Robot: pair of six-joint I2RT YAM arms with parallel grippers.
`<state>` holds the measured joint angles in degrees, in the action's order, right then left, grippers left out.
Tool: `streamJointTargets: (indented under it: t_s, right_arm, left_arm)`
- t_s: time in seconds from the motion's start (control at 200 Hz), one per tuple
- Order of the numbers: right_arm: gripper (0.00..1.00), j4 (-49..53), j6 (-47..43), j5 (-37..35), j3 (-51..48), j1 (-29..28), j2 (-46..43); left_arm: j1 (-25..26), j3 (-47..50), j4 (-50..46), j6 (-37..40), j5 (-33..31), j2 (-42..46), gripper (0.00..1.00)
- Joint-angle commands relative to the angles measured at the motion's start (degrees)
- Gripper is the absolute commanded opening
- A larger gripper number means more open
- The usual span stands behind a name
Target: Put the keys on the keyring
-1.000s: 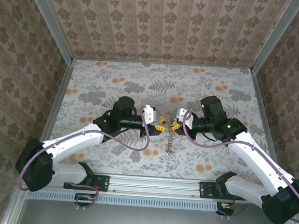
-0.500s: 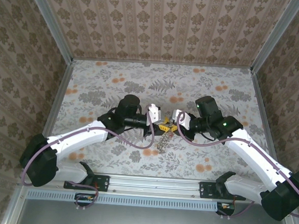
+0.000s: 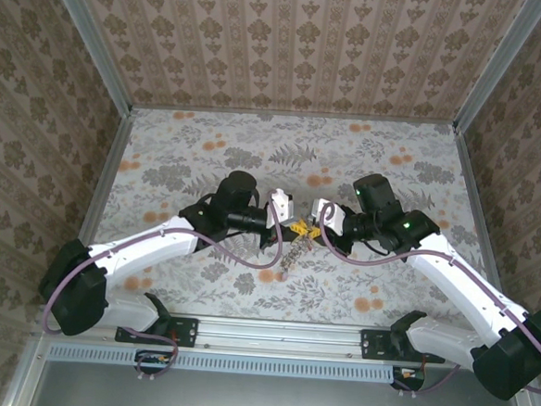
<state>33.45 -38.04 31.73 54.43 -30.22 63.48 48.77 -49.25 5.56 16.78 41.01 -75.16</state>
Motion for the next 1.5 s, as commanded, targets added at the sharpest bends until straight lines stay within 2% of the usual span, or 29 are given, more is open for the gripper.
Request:
streamJointTargets:
  t_s: [0.0, 0.04, 0.125, 0.215, 0.29, 0.36, 0.595, 0.93, 1.095, 1.27, 1.41, 1.495]
  right_arm:
    - [0.00, -1.6, -1.0, 2.3, 1.4, -1.0, -0.9]
    - [0.01, -2.0, -0.7, 2.4, 1.1, -1.0, -1.3]
    - [0.18, -2.4, 0.4, 3.0, -0.6, -0.3, -2.7]
    - [0.21, -2.0, 1.0, 3.6, -1.9, 1.1, -4.5]
    - [0.27, -1.3, 1.3, 3.9, -2.8, 2.0, -5.9]
    - [0.27, -0.8, 1.7, 4.6, -2.6, 2.6, -6.8]
    - [0.24, -1.9, 2.9, 5.2, -3.3, 3.2, -8.1]
    - [0.33, -5.9, 3.6, 4.7, -6.1, 3.8, -7.7]
    - [0.38, -8.0, 1.9, 8.1, -9.8, 4.3, -8.9]
    - [0.37, -12.2, 3.2, 12.1, -12.6, 4.3, -10.0]
    - [0.38, -16.8, 7.0, 14.4, -13.9, 4.3, -10.1]
    - [0.40, -24.3, 14.0, 12.9, -15.9, 4.2, -10.3]
  left_arm:
    - [0.4, -1.8, 0.0, 1.3, 1.5, 0.0, 0.00]
    - [0.4, -1.4, 0.6, 1.2, 1.8, 0.2, 0.00]
    - [0.2, 0.2, 4.2, -0.6, 2.0, 1.2, 0.00]
    - [-0.5, 2.8, 10.3, -3.2, 4.1, 2.2, 0.00]
    - [-1.2, 5.9, 17.3, -6.7, 5.1, 2.6, 0.00]
    - [-1.7, 7.4, 21.6, -8.8, 6.5, 2.4, 0.00]
    - [-1.9, 9.0, 27.6, -10.3, 7.8, 2.3, 0.00]
    - [-2.3, 9.3, 28.3, -9.8, 9.7, 2.5, 0.00]
    - [-2.9, 8.9, 28.0, -9.5, 13.0, 2.6, 0.00]
    - [-3.3, 8.8, 27.8, -9.2, 14.3, 2.8, 0.00]
    - [-3.3, 8.5, 27.6, -9.0, 13.6, 3.0, 0.00]
    - [-3.3, 8.3, 27.5, -9.0, 13.0, 3.0, 0.00]
